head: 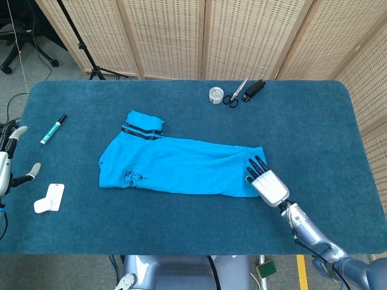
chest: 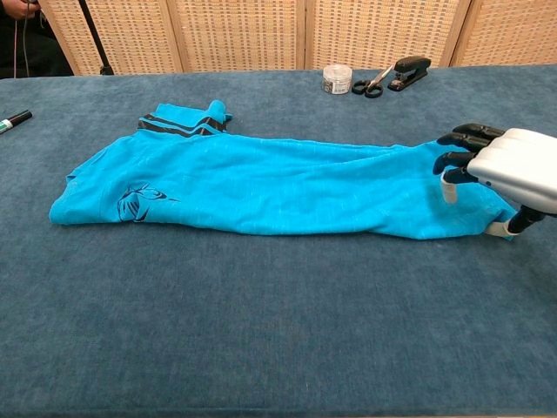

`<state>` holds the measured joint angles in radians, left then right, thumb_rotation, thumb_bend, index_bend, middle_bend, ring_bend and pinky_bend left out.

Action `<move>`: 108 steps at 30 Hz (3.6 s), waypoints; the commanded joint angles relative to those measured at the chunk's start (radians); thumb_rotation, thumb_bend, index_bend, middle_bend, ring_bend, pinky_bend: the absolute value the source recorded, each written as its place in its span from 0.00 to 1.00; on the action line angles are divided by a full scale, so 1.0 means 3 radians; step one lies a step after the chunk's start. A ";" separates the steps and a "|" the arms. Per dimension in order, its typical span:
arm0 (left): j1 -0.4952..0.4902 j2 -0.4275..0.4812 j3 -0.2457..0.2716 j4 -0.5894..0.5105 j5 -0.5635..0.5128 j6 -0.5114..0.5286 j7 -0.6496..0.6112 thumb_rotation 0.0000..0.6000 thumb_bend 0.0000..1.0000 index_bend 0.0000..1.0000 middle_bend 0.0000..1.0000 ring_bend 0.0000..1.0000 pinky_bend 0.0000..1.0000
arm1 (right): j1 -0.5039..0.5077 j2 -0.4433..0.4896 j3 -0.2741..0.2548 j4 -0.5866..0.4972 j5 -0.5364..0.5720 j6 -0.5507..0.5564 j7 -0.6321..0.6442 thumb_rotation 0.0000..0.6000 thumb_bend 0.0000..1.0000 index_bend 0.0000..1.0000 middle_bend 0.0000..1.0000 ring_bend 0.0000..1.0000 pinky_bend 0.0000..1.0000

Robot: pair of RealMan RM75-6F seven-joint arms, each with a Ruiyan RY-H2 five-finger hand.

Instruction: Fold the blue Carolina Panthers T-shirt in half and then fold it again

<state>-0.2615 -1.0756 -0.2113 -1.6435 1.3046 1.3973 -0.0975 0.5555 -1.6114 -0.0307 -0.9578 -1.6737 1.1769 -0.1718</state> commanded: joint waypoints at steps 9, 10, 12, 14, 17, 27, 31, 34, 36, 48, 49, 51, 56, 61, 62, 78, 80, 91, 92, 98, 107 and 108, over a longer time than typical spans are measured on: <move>0.0003 -0.0002 -0.0001 0.0002 0.0007 -0.0004 -0.0001 1.00 0.28 0.00 0.00 0.00 0.00 | -0.0006 0.0013 -0.0018 0.0031 -0.0003 0.0019 0.0052 1.00 0.32 0.45 0.24 0.02 0.00; 0.0003 -0.0003 0.0000 0.0002 0.0010 -0.0005 0.0002 1.00 0.28 0.00 0.00 0.00 0.00 | -0.0006 0.0017 -0.0027 0.0035 -0.0005 0.0012 0.0068 1.00 0.37 0.46 0.24 0.02 0.00; 0.0002 -0.0007 0.0003 0.0003 0.0016 -0.0008 0.0007 1.00 0.28 0.00 0.00 0.00 0.00 | 0.0000 0.0025 -0.0049 0.0046 -0.0013 -0.0017 0.0094 1.00 0.42 0.47 0.25 0.02 0.00; 0.0001 -0.0008 0.0005 0.0000 0.0018 -0.0012 0.0008 1.00 0.28 0.00 0.00 0.00 0.00 | 0.0004 0.0026 -0.0066 0.0058 -0.0023 -0.0033 0.0115 1.00 0.51 0.48 0.25 0.03 0.00; 0.0003 -0.0011 0.0004 0.0003 0.0017 -0.0010 0.0013 1.00 0.28 0.00 0.00 0.00 0.00 | 0.0010 0.0024 -0.0101 0.0073 -0.0049 -0.0049 0.0161 1.00 0.57 0.49 0.26 0.03 0.00; 0.0003 -0.0017 0.0001 0.0004 0.0011 -0.0017 0.0022 1.00 0.28 0.00 0.00 0.00 0.00 | 0.0038 -0.0036 -0.0113 0.0219 -0.0101 0.0004 0.0285 1.00 0.57 0.58 0.41 0.16 0.00; 0.0004 -0.0015 0.0002 0.0000 0.0017 -0.0017 0.0019 1.00 0.28 0.00 0.00 0.00 0.00 | 0.0052 -0.0053 -0.0107 0.0263 -0.0100 0.0002 0.0303 1.00 0.57 0.59 0.43 0.19 0.02; 0.0005 -0.0014 0.0001 -0.0002 0.0017 -0.0017 0.0018 1.00 0.28 0.00 0.00 0.00 0.00 | 0.0060 -0.0060 -0.0106 0.0289 -0.0104 0.0012 0.0322 1.00 0.57 0.59 0.46 0.21 0.03; 0.0007 -0.0014 0.0000 -0.0002 0.0018 -0.0016 0.0014 1.00 0.28 0.00 0.00 0.00 0.00 | 0.0060 -0.0063 -0.0098 0.0312 -0.0105 0.0040 0.0350 1.00 0.57 0.60 0.47 0.23 0.03; 0.0010 -0.0007 0.0002 -0.0007 0.0025 -0.0020 0.0003 1.00 0.28 0.00 0.00 0.00 0.00 | 0.0033 0.0015 -0.0145 0.0373 -0.0116 0.0064 0.0400 1.00 0.57 0.67 0.57 0.30 0.07; 0.0010 -0.0007 0.0003 -0.0010 0.0026 -0.0020 0.0003 1.00 0.28 0.00 0.00 0.00 0.00 | 0.0022 0.0040 -0.0152 0.0346 -0.0114 0.0067 0.0383 1.00 0.57 0.67 0.58 0.30 0.07; 0.0011 -0.0004 0.0002 -0.0016 0.0026 -0.0021 -0.0003 1.00 0.28 0.00 0.00 0.00 0.00 | -0.0008 0.0095 -0.0163 0.0296 -0.0110 0.0092 0.0343 1.00 0.57 0.68 0.58 0.30 0.08; 0.0012 0.0004 0.0007 -0.0023 0.0038 -0.0028 -0.0020 1.00 0.28 0.00 0.00 0.00 0.00 | -0.0072 0.0206 -0.0161 0.0183 -0.0083 0.0152 0.0267 1.00 0.57 0.68 0.58 0.30 0.09; 0.0016 0.0012 0.0009 -0.0028 0.0052 -0.0024 -0.0039 1.00 0.28 0.00 0.00 0.00 0.00 | -0.0145 0.0312 -0.0156 0.0139 -0.0032 0.0184 0.0248 1.00 0.57 0.68 0.59 0.30 0.09; 0.0016 0.0013 0.0010 -0.0029 0.0055 -0.0023 -0.0041 1.00 0.28 0.00 0.00 0.00 0.00 | -0.0159 0.0332 -0.0152 0.0140 -0.0020 0.0193 0.0250 1.00 0.57 0.68 0.59 0.30 0.09; 0.0018 -0.0005 0.0034 -0.0062 0.0093 -0.0009 0.0008 1.00 0.28 0.00 0.00 0.00 0.00 | -0.0283 0.0642 -0.0071 0.0432 0.0139 0.0236 0.0635 1.00 0.57 0.68 0.59 0.30 0.09; 0.0018 -0.0012 0.0038 -0.0064 0.0096 -0.0005 0.0026 1.00 0.28 0.00 0.00 0.00 0.00 | -0.0308 0.0653 -0.0065 0.0509 0.0162 0.0236 0.0711 1.00 0.57 0.68 0.59 0.30 0.09; 0.0010 -0.0030 0.0039 -0.0059 0.0083 -0.0018 0.0060 1.00 0.28 0.00 0.00 0.00 0.00 | -0.0496 0.0540 0.0045 0.1041 0.0421 0.0145 0.1225 1.00 0.57 0.68 0.59 0.30 0.09; 0.0010 -0.0030 0.0038 -0.0058 0.0082 -0.0018 0.0060 1.00 0.28 0.00 0.00 0.00 0.00 | -0.0521 0.0526 0.0054 0.1098 0.0453 0.0112 0.1280 1.00 0.57 0.68 0.59 0.30 0.09; 0.0005 -0.0029 0.0039 -0.0054 0.0075 -0.0033 0.0057 1.00 0.28 0.00 0.00 0.00 0.00 | -0.0642 0.0423 0.0046 0.1492 0.0544 -0.0077 0.1566 1.00 0.57 0.68 0.59 0.30 0.09; -0.0006 -0.0038 0.0048 -0.0059 0.0085 -0.0054 0.0060 1.00 0.28 0.00 0.00 0.00 0.00 | -0.0754 0.0251 0.0035 0.1935 0.0591 -0.0311 0.1843 1.00 0.57 0.68 0.59 0.30 0.09; -0.0006 -0.0037 0.0048 -0.0059 0.0084 -0.0055 0.0058 1.00 0.28 0.00 0.00 0.00 0.00 | -0.0759 0.0241 0.0034 0.1958 0.0592 -0.0326 0.1858 1.00 0.57 0.68 0.59 0.30 0.09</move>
<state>-0.2634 -1.0867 -0.1970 -1.6611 1.3298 1.3807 -0.0800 0.3347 -1.5292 -0.0198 -0.3838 -1.4993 1.0907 0.3740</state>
